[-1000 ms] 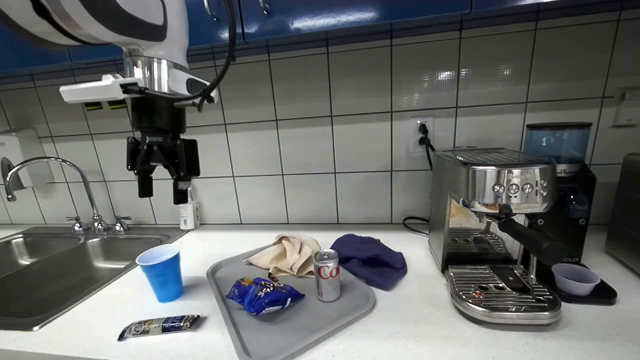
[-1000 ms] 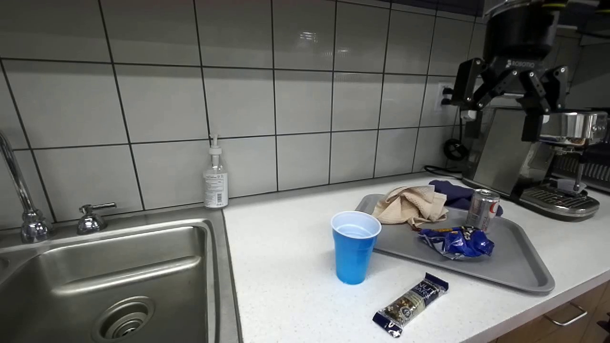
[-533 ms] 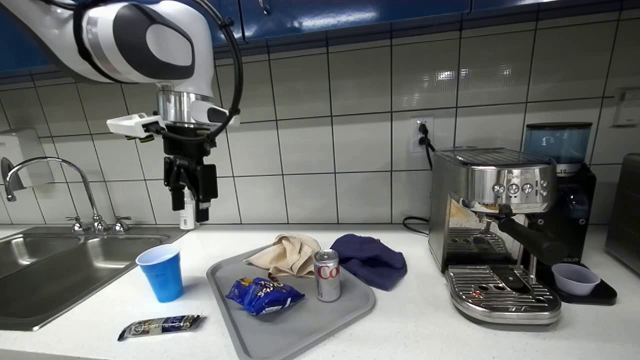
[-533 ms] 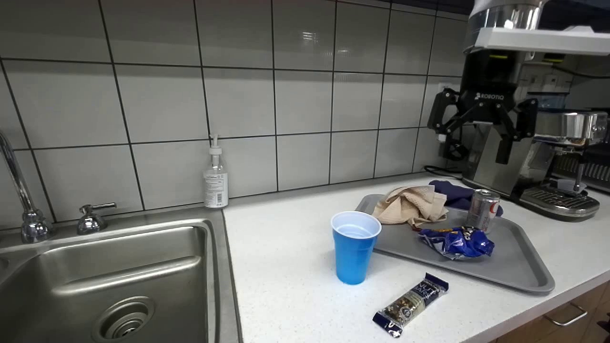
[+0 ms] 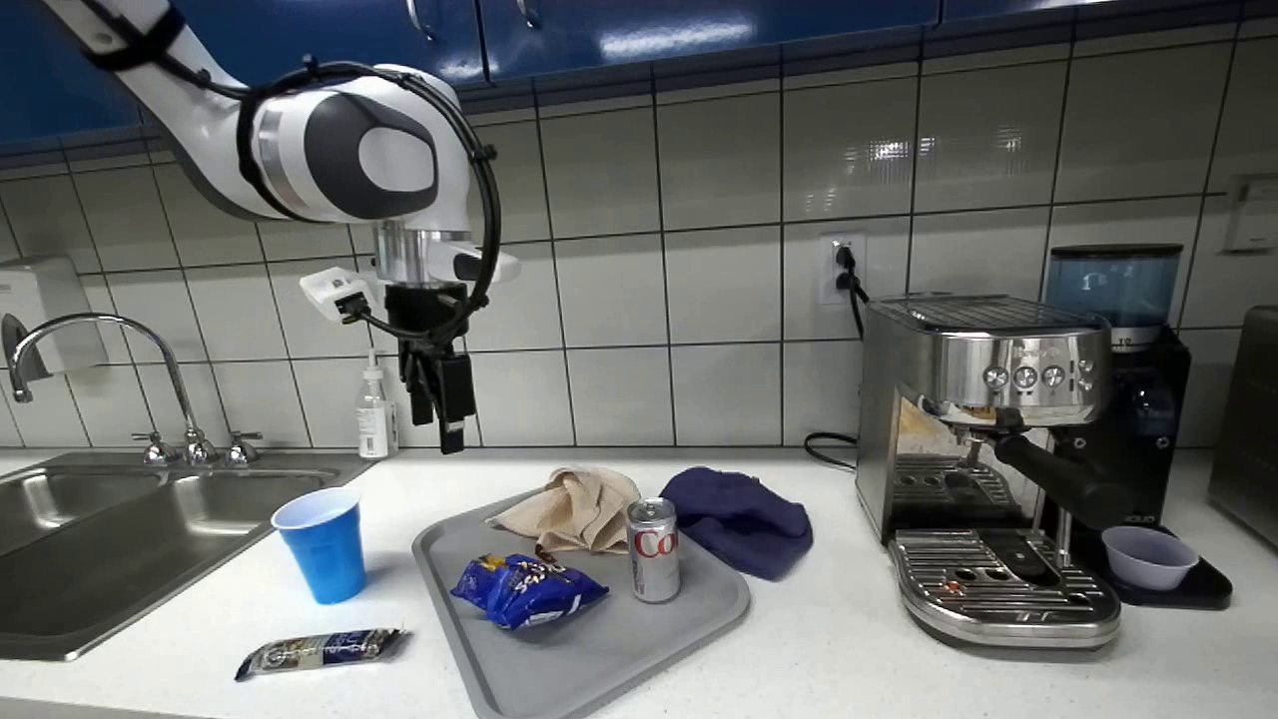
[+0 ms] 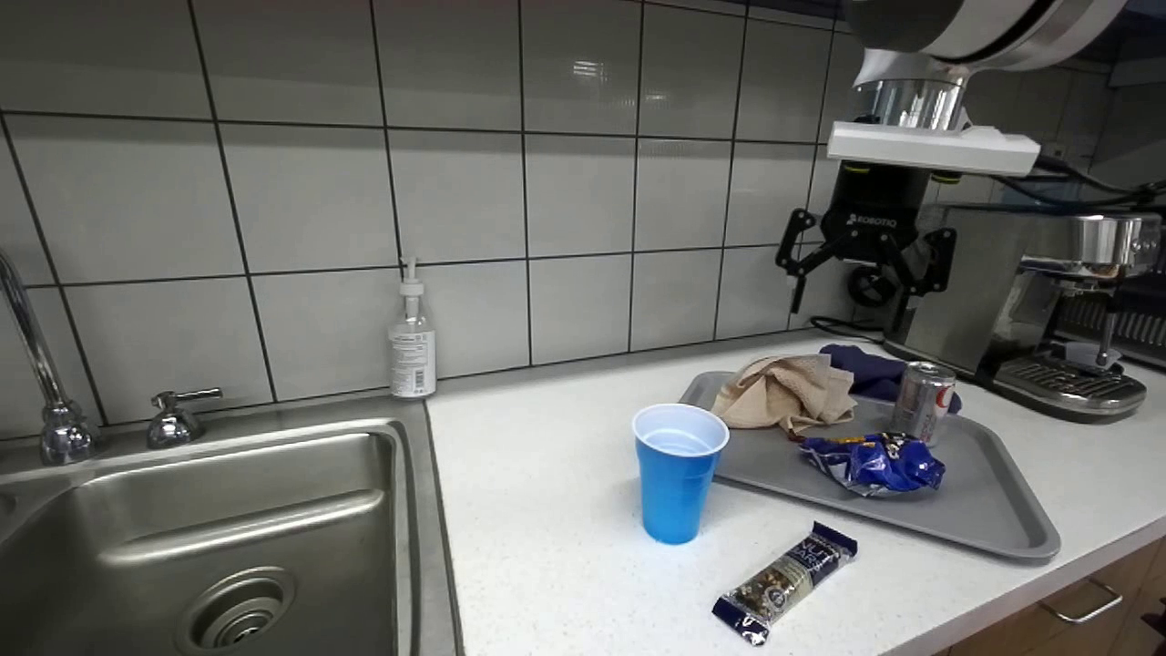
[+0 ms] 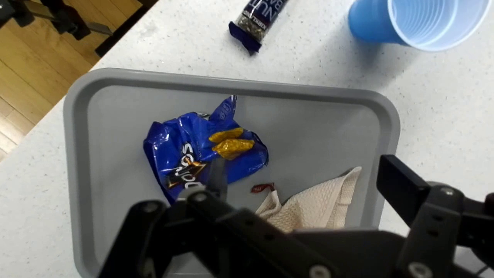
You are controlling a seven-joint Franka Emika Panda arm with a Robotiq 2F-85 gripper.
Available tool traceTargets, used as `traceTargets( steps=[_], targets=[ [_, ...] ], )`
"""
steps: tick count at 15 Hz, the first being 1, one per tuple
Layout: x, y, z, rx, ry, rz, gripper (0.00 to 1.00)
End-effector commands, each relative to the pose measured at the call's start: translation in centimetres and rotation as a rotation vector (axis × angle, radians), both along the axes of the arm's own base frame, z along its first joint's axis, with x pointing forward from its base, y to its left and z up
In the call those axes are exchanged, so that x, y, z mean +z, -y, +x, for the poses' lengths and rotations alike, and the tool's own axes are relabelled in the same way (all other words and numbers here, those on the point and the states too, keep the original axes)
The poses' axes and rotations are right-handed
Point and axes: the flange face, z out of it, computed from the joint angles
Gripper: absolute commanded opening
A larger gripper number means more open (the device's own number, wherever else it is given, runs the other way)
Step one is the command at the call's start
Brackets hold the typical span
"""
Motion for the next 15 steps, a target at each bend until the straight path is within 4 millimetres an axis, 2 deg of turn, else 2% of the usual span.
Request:
traceTargets(
  steps=[1, 2, 3, 6, 12, 15],
  targets=[
    [-0.8, 0.4, 3.3, -0.078, 0.004, 0.007, 1.0],
    [-0.8, 0.4, 3.7, -0.071, 0.0, 0.005, 1.0],
    [-0.9, 0.2, 2.0, -0.04, 0.0, -0.002, 1.0],
    [-1.3, 0.3, 3.1, -0.043, -0.003, -0.002, 1.0],
    [-1.2, 0.3, 3.3, -0.044, -0.002, -0.002, 1.0],
    [-1.9, 0.5, 3.8, -0.138, -0.003, -0.019, 1.0]
  ],
)
